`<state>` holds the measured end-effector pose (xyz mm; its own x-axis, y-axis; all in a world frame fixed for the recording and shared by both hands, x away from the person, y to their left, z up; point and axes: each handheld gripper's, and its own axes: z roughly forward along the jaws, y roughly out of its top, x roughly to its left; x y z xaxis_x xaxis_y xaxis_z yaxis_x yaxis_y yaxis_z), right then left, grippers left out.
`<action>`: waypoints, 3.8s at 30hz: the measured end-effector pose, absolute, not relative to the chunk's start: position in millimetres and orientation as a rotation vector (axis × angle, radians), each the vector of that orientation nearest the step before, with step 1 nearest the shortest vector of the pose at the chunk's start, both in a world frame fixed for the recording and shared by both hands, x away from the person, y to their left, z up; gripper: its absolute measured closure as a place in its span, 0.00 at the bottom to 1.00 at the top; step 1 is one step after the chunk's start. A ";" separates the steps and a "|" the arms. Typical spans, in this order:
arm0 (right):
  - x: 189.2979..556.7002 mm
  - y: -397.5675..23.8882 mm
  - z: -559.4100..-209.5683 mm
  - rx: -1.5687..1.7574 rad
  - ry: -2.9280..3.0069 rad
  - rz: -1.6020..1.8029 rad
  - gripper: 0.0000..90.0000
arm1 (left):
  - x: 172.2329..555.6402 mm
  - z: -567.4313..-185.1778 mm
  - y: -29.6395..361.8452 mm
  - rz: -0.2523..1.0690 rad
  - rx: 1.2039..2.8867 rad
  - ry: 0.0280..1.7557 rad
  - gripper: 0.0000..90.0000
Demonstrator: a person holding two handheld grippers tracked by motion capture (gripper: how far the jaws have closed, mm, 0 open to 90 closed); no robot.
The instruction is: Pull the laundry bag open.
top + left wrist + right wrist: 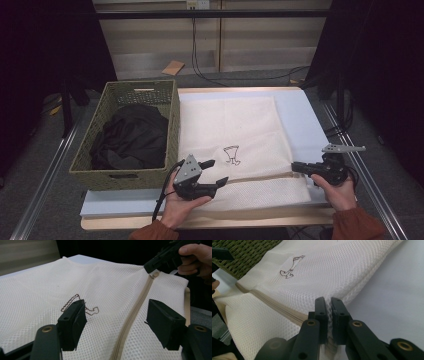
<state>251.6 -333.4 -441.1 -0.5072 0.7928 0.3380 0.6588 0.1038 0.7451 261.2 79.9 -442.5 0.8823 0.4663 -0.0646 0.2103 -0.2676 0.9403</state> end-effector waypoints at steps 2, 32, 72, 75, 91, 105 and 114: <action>252.1 -332.8 -439.8 1.458 2.215 1.358 0.94 | 262.3 -441.2 75.0 0.275 1.871 0.483 0.43; 260.3 -323.5 -423.7 1.474 2.211 1.396 0.94 | 280.1 -434.8 -37.5 0.126 1.940 0.313 0.69; 261.4 -294.9 -407.6 1.434 2.259 1.357 0.95 | 279.7 -461.5 -87.6 0.107 2.054 0.241 0.75; 261.0 -291.9 -406.9 1.427 2.275 1.336 0.95 | 280.1 -461.8 -88.6 0.138 2.077 0.224 0.78; 259.8 -285.6 -412.7 1.445 2.265 1.382 0.96 | 275.9 -466.4 -94.4 0.206 2.127 0.288 0.91; 240.6 -313.0 -422.5 1.466 2.207 1.465 0.72 | 277.4 -465.9 -94.4 0.147 2.114 0.268 0.91; 229.3 -322.0 -430.4 1.501 2.200 1.456 0.70 | 278.6 -466.1 -90.6 0.121 2.086 0.261 0.92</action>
<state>229.3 -322.0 -430.4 -0.5064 0.7659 0.3962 0.6639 0.0531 0.7460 278.6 -90.6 -466.1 0.9719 0.2346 -0.0209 0.1361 -0.4869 0.8628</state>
